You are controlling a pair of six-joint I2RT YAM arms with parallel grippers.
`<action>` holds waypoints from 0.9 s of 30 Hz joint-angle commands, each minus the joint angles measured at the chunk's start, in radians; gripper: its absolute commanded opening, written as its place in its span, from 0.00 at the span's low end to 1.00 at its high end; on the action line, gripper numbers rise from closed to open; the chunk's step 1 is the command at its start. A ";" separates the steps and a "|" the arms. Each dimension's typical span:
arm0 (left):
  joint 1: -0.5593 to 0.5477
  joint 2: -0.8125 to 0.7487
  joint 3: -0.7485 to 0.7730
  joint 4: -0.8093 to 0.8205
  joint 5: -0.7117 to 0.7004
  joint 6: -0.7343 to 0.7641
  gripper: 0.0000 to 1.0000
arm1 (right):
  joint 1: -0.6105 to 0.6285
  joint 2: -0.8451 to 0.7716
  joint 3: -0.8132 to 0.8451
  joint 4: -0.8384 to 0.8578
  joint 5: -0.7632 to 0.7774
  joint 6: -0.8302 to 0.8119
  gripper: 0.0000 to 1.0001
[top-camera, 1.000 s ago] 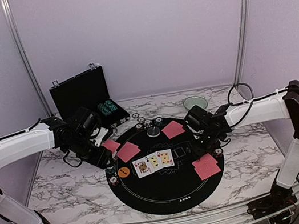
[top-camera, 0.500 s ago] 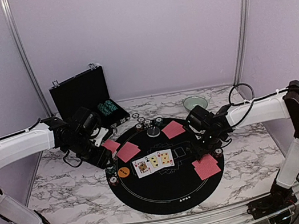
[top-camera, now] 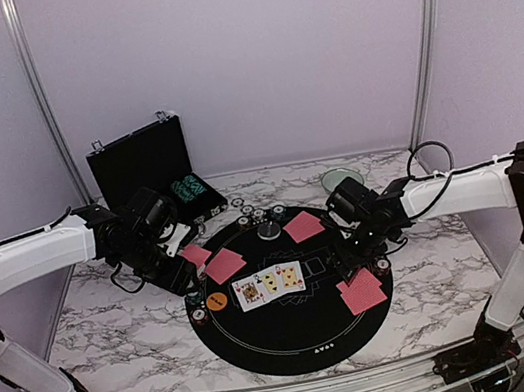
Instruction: Distribute texas hold em gaming equipment
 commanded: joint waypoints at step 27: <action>-0.101 0.043 0.074 -0.006 0.016 -0.034 0.50 | -0.008 0.106 0.011 0.822 -0.796 0.464 0.65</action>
